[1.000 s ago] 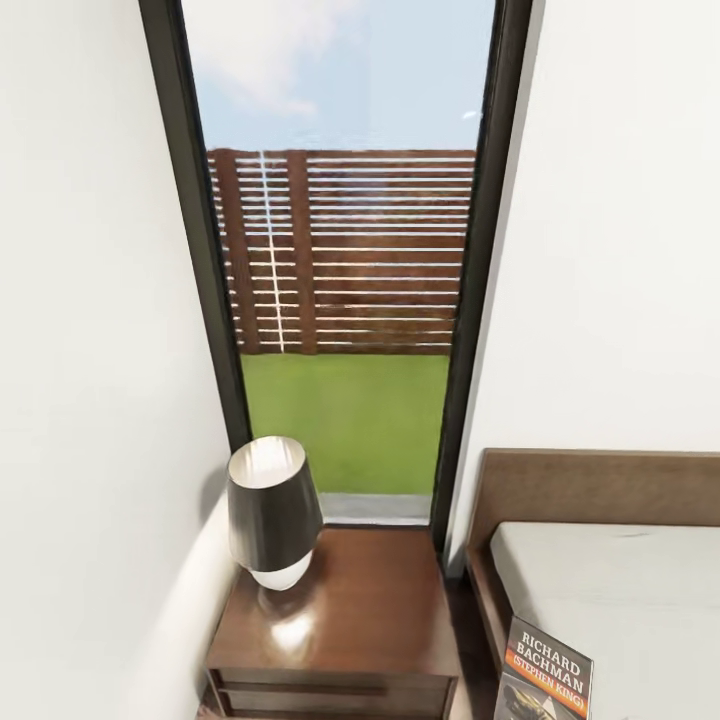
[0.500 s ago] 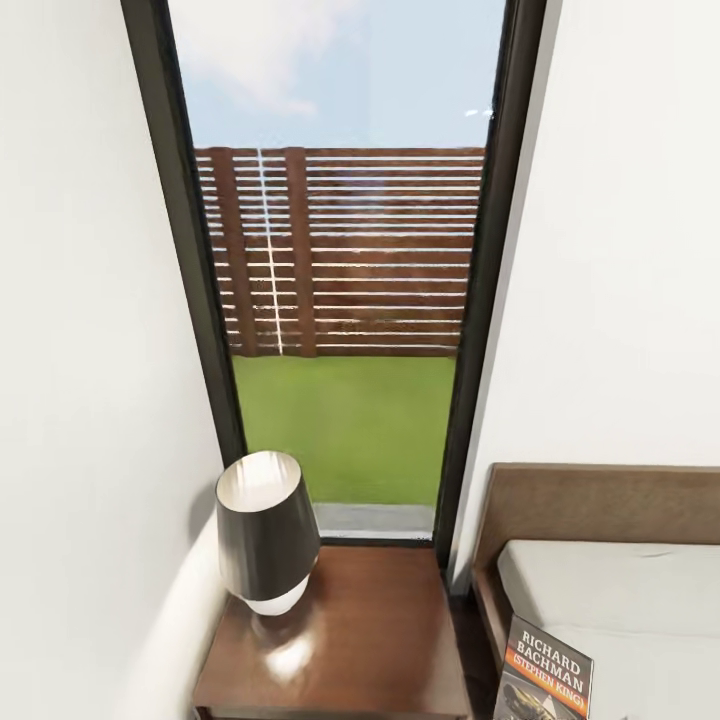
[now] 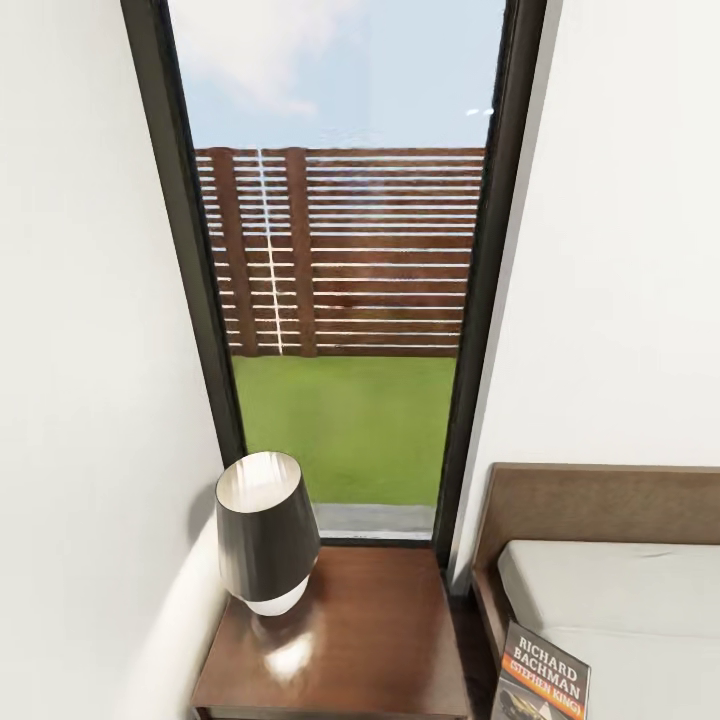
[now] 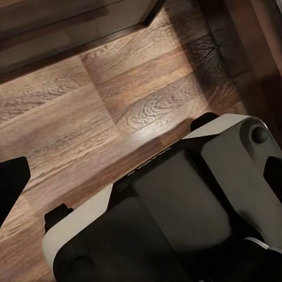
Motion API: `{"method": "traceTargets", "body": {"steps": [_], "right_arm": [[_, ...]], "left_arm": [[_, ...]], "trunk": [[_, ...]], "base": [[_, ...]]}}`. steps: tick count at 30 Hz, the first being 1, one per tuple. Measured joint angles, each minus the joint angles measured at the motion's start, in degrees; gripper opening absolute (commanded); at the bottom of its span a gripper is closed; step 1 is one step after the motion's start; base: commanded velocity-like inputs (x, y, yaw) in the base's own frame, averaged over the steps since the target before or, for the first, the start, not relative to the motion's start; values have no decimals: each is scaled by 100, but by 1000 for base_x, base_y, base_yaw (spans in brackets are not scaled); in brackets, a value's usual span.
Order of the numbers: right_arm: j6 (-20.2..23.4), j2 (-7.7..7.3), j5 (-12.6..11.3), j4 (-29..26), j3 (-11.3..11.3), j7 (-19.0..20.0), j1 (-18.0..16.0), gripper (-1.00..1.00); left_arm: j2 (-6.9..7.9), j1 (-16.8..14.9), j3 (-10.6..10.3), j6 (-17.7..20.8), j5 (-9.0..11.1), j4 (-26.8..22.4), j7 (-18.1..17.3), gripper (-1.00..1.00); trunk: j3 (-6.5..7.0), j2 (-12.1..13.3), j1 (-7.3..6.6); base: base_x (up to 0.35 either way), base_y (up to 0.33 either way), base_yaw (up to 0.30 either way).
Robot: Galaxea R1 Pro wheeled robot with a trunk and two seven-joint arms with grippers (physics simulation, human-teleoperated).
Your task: In the bedroom, move the book from the bed onto either nightstand, and place the two sandals side by side next to the bed.
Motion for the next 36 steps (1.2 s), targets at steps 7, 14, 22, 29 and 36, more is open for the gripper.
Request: {"method": "traceTargets", "body": {"steps": [7,14,22,29,36], "right_arm": [[-1,7,-1,81,0,-1,0,-100],[6,7,-1,78,1,7,0,-100],[5,7,-1,77,8,8,0,-100],[-1,15,-1,77,9,-6,0,-100],[-1,16,-1,77,8,-9,0,-100]], "left_arm": [[0,0,0,-1,0,0,0,100],[0,0,0,-1,0,0,1,100],[2,0,4,-1,3,0,0,100],[392,-18,113,-98,117,-214,-1616,100],[858,-85,367,559,1142,-1133,-3496,100]], "trunk": [[0,0,0],[0,0,0],[0,0,0],[0,0,0],[0,0,0]], "base": [[0,0,0],[0,0,0],[0,0,0],[0,0,0],[0,0,0]]}}
